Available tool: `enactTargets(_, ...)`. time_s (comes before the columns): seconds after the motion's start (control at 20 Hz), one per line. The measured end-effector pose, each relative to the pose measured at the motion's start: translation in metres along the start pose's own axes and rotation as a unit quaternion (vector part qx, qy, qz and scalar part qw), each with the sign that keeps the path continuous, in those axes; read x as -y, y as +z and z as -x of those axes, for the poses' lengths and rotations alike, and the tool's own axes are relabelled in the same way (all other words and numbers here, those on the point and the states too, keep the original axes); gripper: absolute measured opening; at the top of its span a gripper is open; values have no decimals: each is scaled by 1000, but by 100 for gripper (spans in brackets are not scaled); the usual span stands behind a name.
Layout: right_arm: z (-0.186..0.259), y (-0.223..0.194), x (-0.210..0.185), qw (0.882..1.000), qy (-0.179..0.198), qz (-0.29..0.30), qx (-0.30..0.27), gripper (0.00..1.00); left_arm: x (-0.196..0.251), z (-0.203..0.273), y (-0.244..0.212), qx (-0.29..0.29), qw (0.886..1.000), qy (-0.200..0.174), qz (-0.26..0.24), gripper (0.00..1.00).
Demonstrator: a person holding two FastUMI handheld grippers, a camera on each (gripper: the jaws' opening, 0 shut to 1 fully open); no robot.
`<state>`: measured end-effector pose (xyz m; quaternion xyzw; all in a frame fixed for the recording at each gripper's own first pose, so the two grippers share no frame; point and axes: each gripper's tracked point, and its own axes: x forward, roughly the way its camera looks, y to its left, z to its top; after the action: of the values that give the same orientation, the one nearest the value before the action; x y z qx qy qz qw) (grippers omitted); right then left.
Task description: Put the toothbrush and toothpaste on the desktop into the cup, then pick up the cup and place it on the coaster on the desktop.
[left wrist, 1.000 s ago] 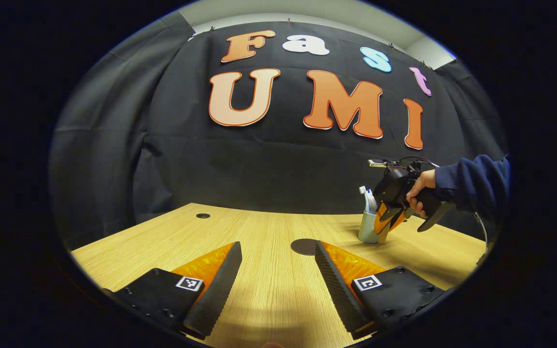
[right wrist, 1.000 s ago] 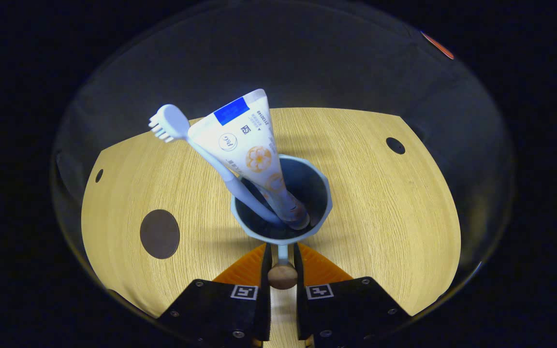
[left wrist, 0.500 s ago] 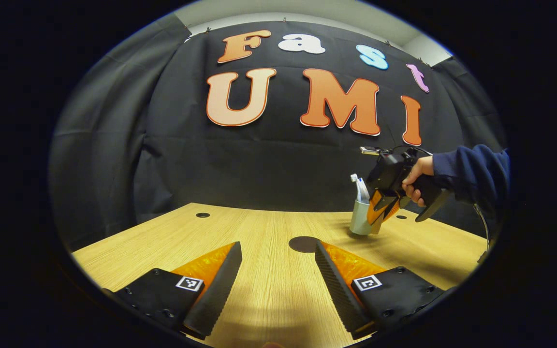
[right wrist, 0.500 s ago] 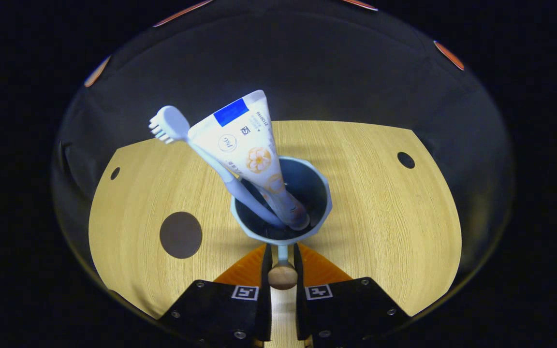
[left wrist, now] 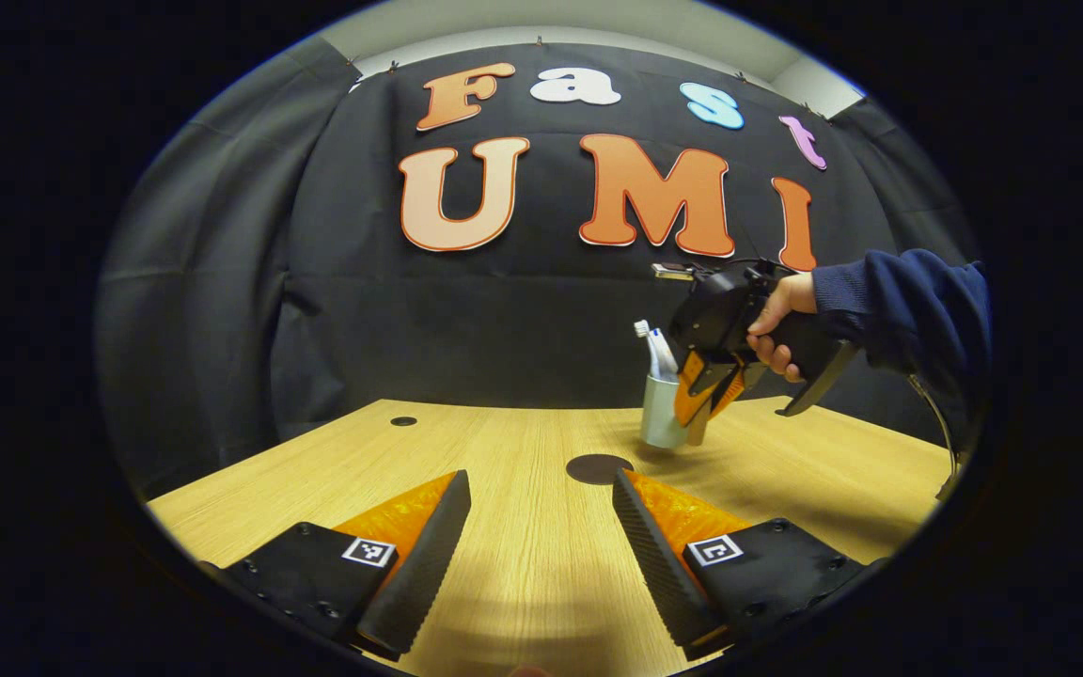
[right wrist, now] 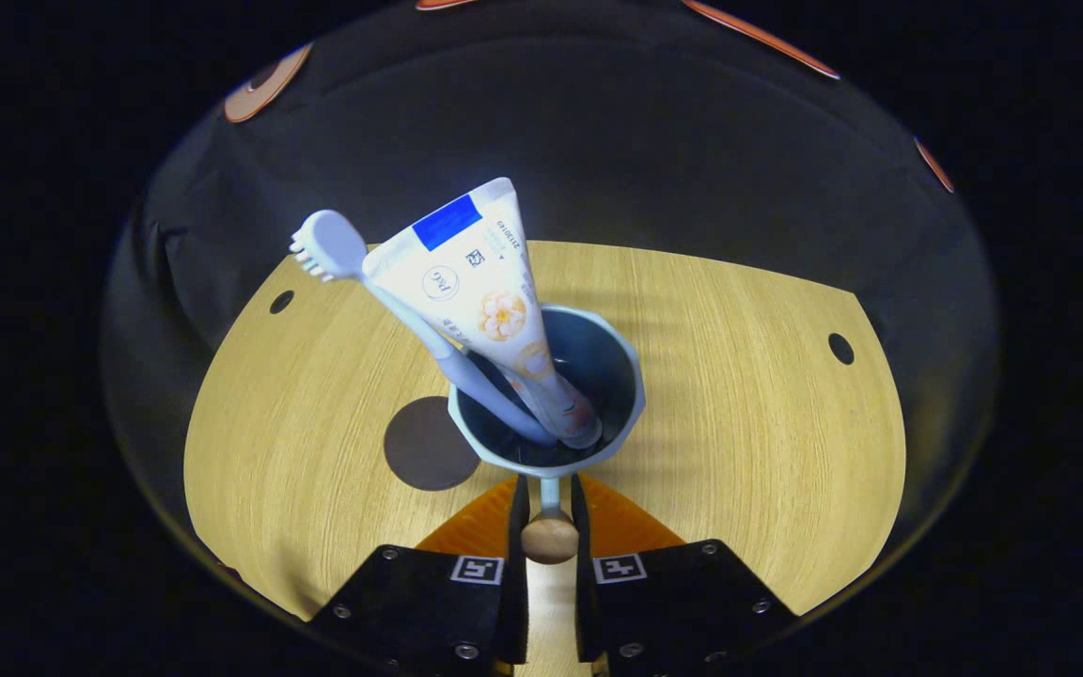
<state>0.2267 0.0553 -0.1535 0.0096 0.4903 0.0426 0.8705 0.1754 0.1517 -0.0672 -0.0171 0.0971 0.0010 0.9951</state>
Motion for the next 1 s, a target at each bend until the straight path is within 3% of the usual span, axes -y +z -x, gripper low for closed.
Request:
enactTargets(0.65,-8,-4,2,998,33,44,-10,20,9,9,-8,-11,1000,15,16,97)
enactTargets(1.0,-13,-5,2,997,32,65,-23,20,12,7,-6,-20,999,25,27,97)
